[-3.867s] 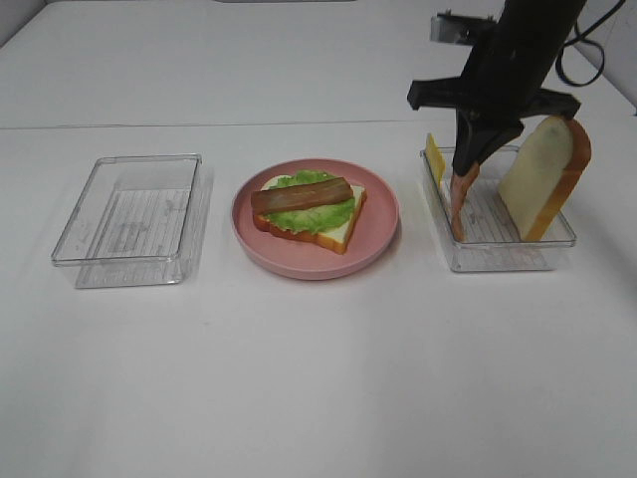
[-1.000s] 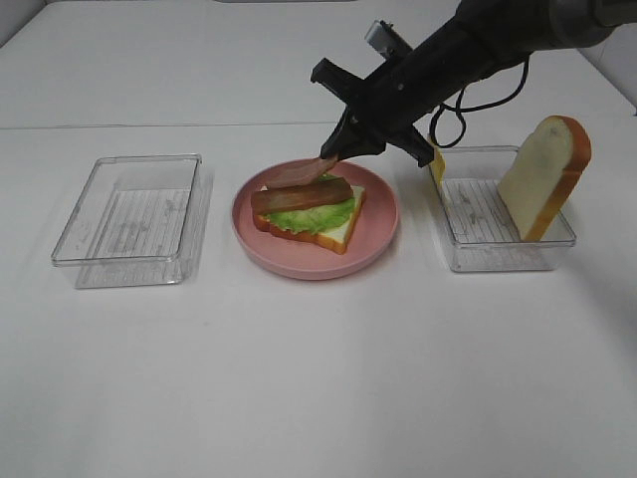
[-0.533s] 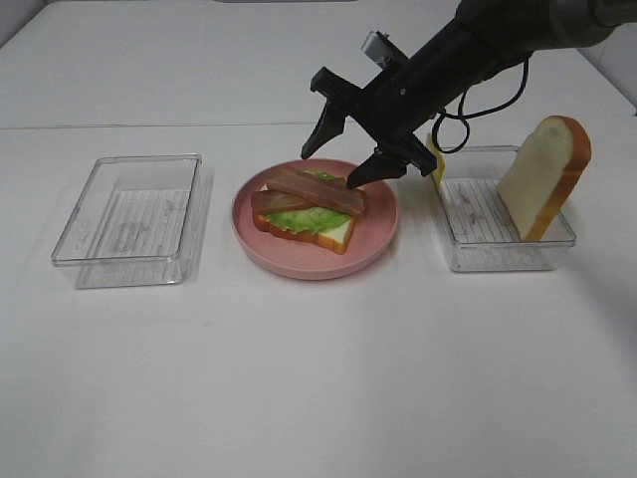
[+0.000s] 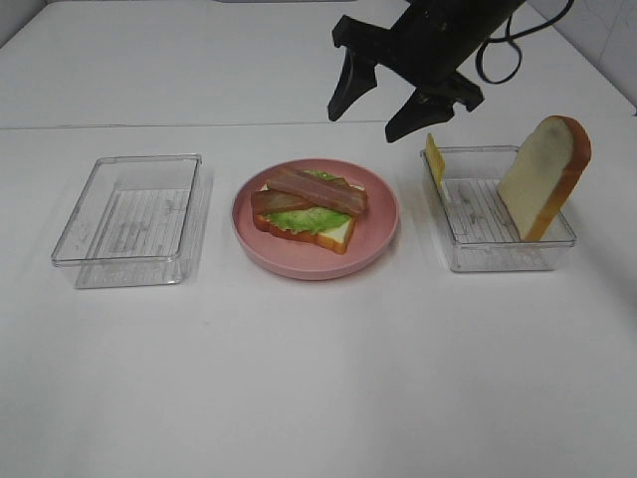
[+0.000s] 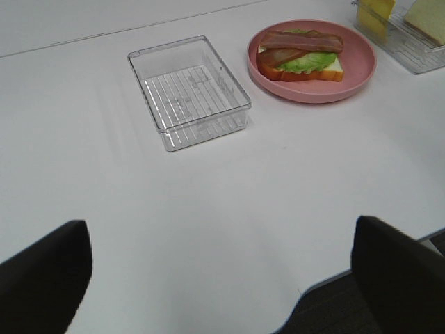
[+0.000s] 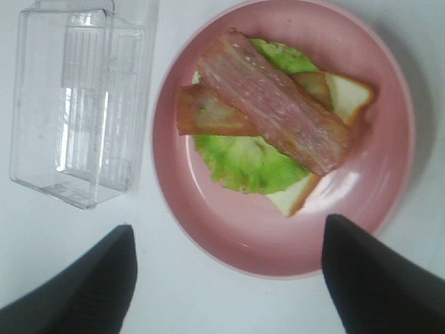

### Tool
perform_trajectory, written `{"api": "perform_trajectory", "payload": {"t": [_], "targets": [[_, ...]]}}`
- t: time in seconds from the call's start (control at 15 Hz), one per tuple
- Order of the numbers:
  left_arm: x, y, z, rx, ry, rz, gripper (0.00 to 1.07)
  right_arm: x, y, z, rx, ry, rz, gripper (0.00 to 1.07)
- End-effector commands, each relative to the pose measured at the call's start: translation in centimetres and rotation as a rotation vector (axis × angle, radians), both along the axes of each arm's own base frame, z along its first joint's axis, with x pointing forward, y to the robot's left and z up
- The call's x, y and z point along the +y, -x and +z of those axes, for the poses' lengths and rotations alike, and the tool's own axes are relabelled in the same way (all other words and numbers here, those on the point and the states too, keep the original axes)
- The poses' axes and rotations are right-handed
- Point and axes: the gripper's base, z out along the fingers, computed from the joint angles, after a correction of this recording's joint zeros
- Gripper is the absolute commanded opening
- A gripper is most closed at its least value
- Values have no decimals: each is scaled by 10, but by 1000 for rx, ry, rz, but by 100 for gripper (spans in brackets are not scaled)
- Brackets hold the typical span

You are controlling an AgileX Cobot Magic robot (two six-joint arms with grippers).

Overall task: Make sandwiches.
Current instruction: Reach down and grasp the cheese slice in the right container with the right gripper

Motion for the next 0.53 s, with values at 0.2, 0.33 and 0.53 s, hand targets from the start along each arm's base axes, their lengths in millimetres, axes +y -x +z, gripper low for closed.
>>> {"api": "perform_trajectory", "payload": {"t": [0.2,0.33,0.53], "targets": [[1,2,0,-24,12,5,96,-27,-7,33,-60,312,-66,64],[1,2,0,-24,12,5,96,-30,-13,35,-81,342,-77,59],[1,2,0,-24,12,5,96,-41,-29,15,-55,347,-109,57]]}}
